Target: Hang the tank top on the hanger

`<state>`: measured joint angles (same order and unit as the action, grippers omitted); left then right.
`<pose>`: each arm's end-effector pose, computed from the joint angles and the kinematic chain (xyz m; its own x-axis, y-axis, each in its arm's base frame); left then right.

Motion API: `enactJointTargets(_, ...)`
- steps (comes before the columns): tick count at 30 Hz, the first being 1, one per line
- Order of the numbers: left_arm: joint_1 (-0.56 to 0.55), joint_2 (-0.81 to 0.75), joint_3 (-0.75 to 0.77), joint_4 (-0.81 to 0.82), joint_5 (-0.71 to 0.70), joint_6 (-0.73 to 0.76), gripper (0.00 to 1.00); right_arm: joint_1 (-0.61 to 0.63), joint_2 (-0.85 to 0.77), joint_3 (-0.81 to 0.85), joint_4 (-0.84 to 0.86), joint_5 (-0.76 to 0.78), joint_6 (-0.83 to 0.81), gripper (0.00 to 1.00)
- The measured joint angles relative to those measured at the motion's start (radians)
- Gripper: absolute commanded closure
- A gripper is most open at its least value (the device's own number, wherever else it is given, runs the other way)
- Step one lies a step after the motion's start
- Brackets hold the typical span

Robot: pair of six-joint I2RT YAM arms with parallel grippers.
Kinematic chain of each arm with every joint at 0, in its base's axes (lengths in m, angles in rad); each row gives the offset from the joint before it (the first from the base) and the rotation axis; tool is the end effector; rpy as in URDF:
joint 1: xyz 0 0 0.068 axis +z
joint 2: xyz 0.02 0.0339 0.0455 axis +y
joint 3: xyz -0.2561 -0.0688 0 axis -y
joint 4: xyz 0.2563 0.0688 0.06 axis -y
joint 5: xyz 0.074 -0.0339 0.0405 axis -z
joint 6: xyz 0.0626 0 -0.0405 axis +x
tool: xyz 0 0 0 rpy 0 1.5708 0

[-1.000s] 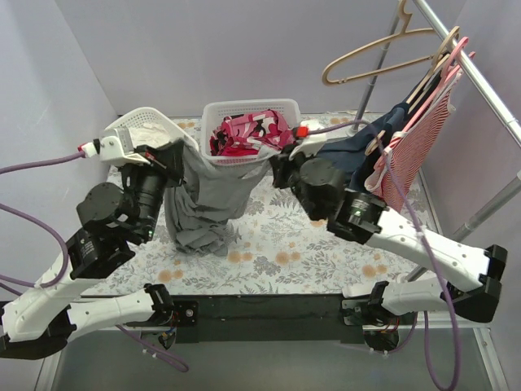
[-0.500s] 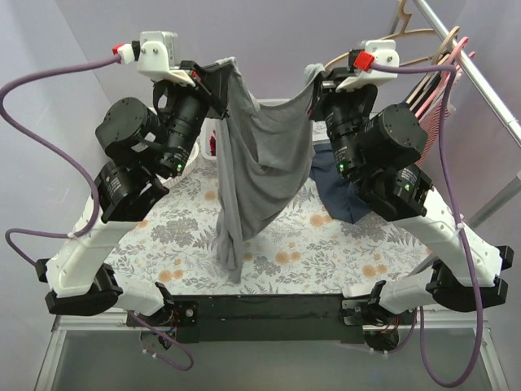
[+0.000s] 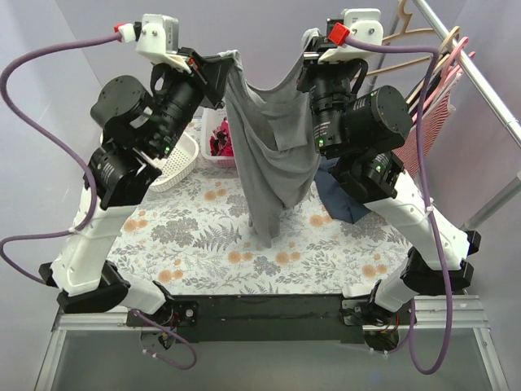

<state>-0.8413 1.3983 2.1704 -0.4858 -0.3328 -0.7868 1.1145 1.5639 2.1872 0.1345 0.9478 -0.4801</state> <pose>0.1789 -0.1694 0.6252 -0.2181 -0.7601 -0.6120 0.4833 0.4607 -0.7444 0.1653 0.2214 0.6439 0.3905 0.1839 -0.9021 -0.0941 0.9827 0.1596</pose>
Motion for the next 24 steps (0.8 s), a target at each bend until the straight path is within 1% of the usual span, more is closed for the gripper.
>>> enactJointTargets(3,0.117,0.038,0.008,-0.041,0.116,-0.053,1.00,0.000,0.003,-0.016,0.010,0.001,-0.019,0.99)
enactJointTargets(6,0.272,0.089,0.025,-0.068,0.287,-0.129,1.00,0.000,0.012,-0.023,0.050,0.017,-0.064,0.99)
enactJointTargets(9,0.490,0.136,0.019,-0.057,0.520,-0.264,1.00,0.000,0.029,-0.031,0.101,0.035,-0.124,0.99)
enactJointTargets(11,0.621,0.145,-0.024,-0.013,0.657,-0.366,1.00,-0.002,0.026,-0.065,0.119,0.047,-0.139,0.99)
enactJointTargets(12,0.692,0.139,-0.085,0.041,0.746,-0.437,1.00,-0.003,0.004,-0.122,0.136,0.055,-0.141,0.99)
enactJointTargets(13,0.746,0.128,-0.142,0.074,0.804,-0.492,1.00,-0.003,-0.019,-0.179,0.136,0.069,-0.141,0.99)
enactJointTargets(15,0.815,0.110,-0.249,0.120,0.888,-0.575,1.00,-0.003,-0.069,-0.301,0.130,0.091,-0.122,0.99)
enactJointTargets(16,0.825,0.101,-0.291,0.133,0.911,-0.598,1.00,-0.003,-0.116,-0.398,0.111,0.103,-0.080,0.99)
enactJointTargets(18,0.832,0.060,-0.423,0.147,0.942,-0.633,1.00,-0.003,-0.187,-0.533,0.038,0.116,0.012,0.99)
enactJointTargets(21,0.828,-0.043,-0.650,0.146,0.958,-0.657,1.00,-0.004,-0.312,-0.738,-0.150,0.116,0.246,0.99)
enactJointTargets(22,0.826,-0.079,-0.718,0.139,0.958,-0.657,1.00,-0.006,-0.344,-0.791,-0.215,0.104,0.319,0.99)
enactJointTargets(23,0.825,-0.133,-0.818,0.150,0.956,-0.655,1.00,-0.008,-0.390,-0.872,-0.296,0.079,0.440,0.99)
enactJointTargets(24,0.825,-0.185,-0.901,0.145,0.957,-0.655,1.00,-0.009,-0.409,-0.910,-0.341,0.058,0.499,0.99)
